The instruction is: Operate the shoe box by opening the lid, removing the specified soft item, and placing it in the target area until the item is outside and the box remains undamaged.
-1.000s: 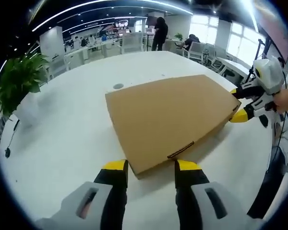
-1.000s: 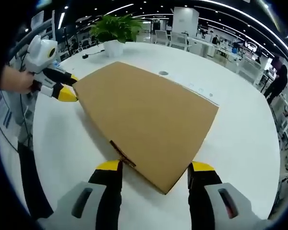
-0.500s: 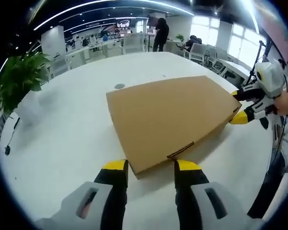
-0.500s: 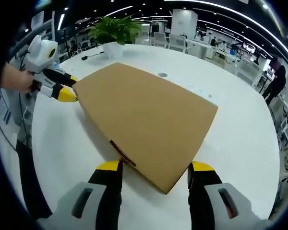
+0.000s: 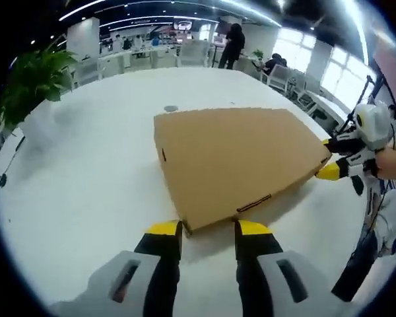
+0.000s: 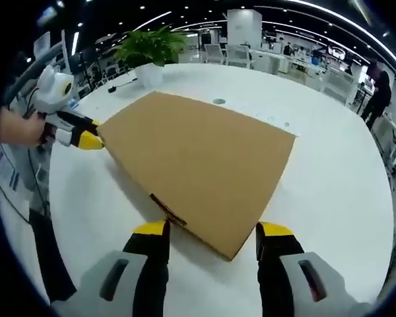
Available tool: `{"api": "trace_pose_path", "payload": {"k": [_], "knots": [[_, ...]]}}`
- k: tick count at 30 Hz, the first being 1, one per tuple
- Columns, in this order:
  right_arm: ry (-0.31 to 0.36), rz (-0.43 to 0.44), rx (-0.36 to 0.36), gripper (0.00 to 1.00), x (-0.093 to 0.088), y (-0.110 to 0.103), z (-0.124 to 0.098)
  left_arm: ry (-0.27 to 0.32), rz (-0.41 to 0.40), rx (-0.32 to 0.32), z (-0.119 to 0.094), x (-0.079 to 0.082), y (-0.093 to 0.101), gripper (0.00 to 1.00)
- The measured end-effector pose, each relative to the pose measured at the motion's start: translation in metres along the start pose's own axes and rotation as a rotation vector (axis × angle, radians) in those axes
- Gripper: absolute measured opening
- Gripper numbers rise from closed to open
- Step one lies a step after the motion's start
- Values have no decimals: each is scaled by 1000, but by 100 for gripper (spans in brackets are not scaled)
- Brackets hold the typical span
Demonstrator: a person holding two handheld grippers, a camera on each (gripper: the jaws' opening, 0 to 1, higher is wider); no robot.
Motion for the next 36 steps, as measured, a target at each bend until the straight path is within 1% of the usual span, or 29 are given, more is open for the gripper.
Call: {"api": "trace_pose_path", "payload": {"k": [3,6,7,8,9,10,11,12,14,15,17,18,19,21,22,23,24,25,26,27,28,29,30,31,32,33,34,35,36], "knots": [[5,-23,-3,53,-2,-4,0,1,24,-8,-1,-3,2,31],[6,-30,-1,53,-4,-5,-4,19,29,-21,-5,-3,5,38],[16,-6,5,53,-4,-5,-6,44,6,-24,-6,-2,5,42],[27,45,8,53,-5,-7,-9,56,-18,-30,-7,-1,5,47],[29,80,-2,52,-6,-7,-11,63,-25,-49,-7,-1,6,51],[52,136,-17,53,-5,-10,-15,63,-39,-84,-7,-2,9,57],[74,158,-19,53,-5,-13,-17,59,-44,-83,-7,-3,9,62],[90,172,-14,55,-6,-17,-19,76,-54,-90,-9,-3,9,65],[95,193,-15,59,-8,-20,-21,73,-70,-89,-11,-5,7,67],[106,220,-8,63,-9,-22,-21,112,-112,-105,-12,-3,8,69],[118,257,5,66,-10,-24,-21,109,-141,-114,-14,-4,8,76],[119,313,13,67,-13,-25,-22,142,-196,-143,-17,-1,8,80],[126,339,15,67,-14,-25,-23,152,-205,-139,-19,-1,7,82],[150,395,46,68,-15,-26,-24,193,-242,-153,-23,0,6,84],[164,441,55,68,-16,-26,-26,193,-267,-163,-26,-1,6,86],[183,477,66,69,-15,-26,-27,201,-286,-166,-27,-2,5,91],[211,540,101,69,-14,-27,-28,208,-311,-185,-27,-1,7,98],[220,565,114,68,-14,-27,-29,167,-371,-225,-29,-6,12,99],[272,614,135,66,-12,-26,-33,175,-394,-256,-30,-6,14,99],[315,655,151,68,-12,-25,-35,208,-424,-273,-33,-5,16,99],[328,705,167,68,-13,-25,-36,206,-435,-281,-34,-6,17,99],[335,749,199,68,-14,-28,-38,218,-461,-305,-35,-6,19,99],[342,789,196,70,-17,-27,-40,217,-482,-309,-36,-7,19,99],[344,786,162,71,-20,-24,-40,232,-483,-308,-37,-8,18,99],[349,782,154,71,-22,-22,-41,236,-484,-306,-37,-8,17,99],[362,831,178,71,-23,-25,-43,244,-491,-301,-38,-9,17,99],[367,847,184,72,-24,-25,-43,254,-505,-314,-39,-9,18,99],[374,848,184,73,-25,-24,-44,269,-531,-358,-42,-7,22,99],[389,875,195,73,-25,-26,-46,338,-566,-438,-50,2,28,99]]}}
Point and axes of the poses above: the point that each gripper's makers call its tool centre point, and the gripper's own axes: z roughly forward along the fingers, y roughly to its right, x roughly out of its top, the point moved 6 cm from there along -z, roughly backward along the fingers, and after that the axes turned 3 degrees about z, right-handed, at the moved point
